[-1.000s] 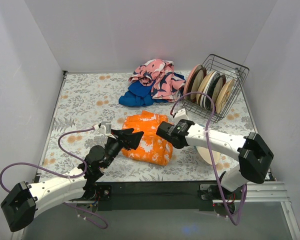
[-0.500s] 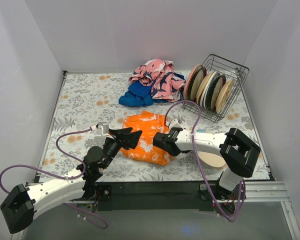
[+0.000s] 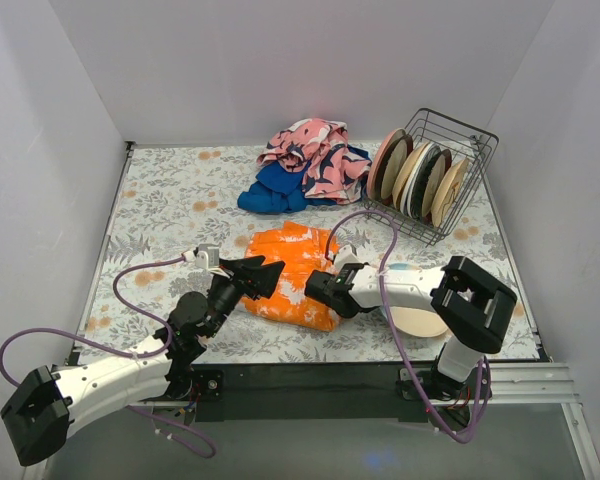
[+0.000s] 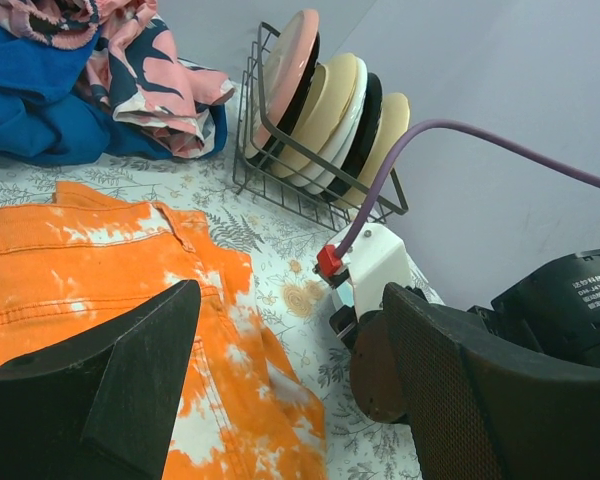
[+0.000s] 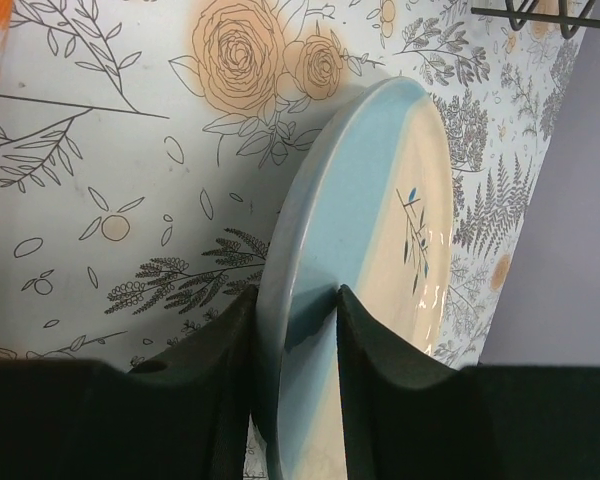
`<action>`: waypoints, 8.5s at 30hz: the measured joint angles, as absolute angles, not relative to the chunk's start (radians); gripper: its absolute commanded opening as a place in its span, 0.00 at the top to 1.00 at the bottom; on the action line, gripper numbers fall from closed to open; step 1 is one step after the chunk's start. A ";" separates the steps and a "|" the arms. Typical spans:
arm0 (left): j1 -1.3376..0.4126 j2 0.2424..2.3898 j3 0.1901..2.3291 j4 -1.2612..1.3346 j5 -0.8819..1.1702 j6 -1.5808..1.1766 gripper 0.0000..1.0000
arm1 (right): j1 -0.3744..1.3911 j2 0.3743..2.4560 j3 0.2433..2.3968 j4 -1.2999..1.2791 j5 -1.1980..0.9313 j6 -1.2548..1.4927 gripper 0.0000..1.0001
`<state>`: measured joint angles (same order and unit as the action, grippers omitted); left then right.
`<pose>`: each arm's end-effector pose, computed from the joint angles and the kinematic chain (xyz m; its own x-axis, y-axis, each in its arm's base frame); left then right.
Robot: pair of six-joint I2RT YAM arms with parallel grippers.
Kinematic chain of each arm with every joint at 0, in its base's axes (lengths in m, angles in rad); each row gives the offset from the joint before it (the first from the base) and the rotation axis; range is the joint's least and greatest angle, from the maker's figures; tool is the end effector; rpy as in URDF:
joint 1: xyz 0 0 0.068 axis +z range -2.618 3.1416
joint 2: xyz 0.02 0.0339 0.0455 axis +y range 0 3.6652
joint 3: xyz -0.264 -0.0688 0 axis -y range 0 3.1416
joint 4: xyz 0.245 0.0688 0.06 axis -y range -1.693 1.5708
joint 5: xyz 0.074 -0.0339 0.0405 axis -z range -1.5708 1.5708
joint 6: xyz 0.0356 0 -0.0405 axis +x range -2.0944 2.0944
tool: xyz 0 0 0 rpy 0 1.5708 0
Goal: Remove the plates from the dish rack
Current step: Place the plate at the center of the board, then unload the plate from the dish rack, then place the plate at the center of the board.
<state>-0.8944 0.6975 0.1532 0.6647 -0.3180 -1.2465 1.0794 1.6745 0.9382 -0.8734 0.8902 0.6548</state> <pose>0.1122 -0.1220 0.2205 -0.4940 -0.8229 -0.2807 0.2454 0.1778 -0.9530 0.1496 0.2209 0.1597 -0.7205 -0.5342 -0.4421 -0.1642 0.7509 -0.6397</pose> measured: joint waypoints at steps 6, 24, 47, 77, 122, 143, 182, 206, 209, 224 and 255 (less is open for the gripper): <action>-0.894 0.704 0.153 0.658 -0.318 -1.246 0.28 | 1.081 1.667 0.923 -0.829 0.885 0.624 0.59; -0.894 0.727 0.153 0.659 -0.313 -1.245 0.28 | 0.980 1.542 0.804 -0.564 0.672 0.551 0.60; -0.894 0.758 0.153 0.657 -0.302 -1.236 0.20 | 0.814 1.259 0.913 -0.548 0.564 0.432 0.08; -0.894 0.797 0.158 0.691 -0.146 -1.238 0.23 | -0.034 1.432 1.206 -0.367 0.161 0.331 0.52; -0.894 0.849 0.162 0.726 -0.119 -1.233 0.25 | -0.051 1.508 1.200 -0.285 0.012 0.271 0.99; -0.894 0.839 0.166 0.714 -0.123 -1.233 0.26 | -0.046 1.327 1.280 -0.367 0.010 0.225 0.99; -0.894 0.718 0.730 -0.094 -0.262 -1.518 0.18 | 0.923 1.245 1.582 -0.718 0.416 -0.075 0.99; -0.893 0.513 0.698 -0.450 -0.121 -1.699 0.17 | 1.686 1.031 0.710 -0.050 0.916 -0.692 0.99; -0.893 0.514 0.673 -0.453 -0.123 -1.707 0.19 | 1.726 1.065 0.672 0.037 0.967 -0.753 0.99; -0.893 0.571 0.582 -0.424 -0.139 -1.695 0.57 | 1.763 1.199 0.645 0.175 1.054 -0.844 0.99; -0.767 0.898 0.654 -0.395 -0.075 -1.602 1.00 | 1.754 1.246 0.660 0.159 0.958 -0.546 0.12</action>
<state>-0.7673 0.8978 0.6540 -0.3950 -0.0746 -1.6024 1.7542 1.2457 0.6598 0.1585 0.9585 -0.5457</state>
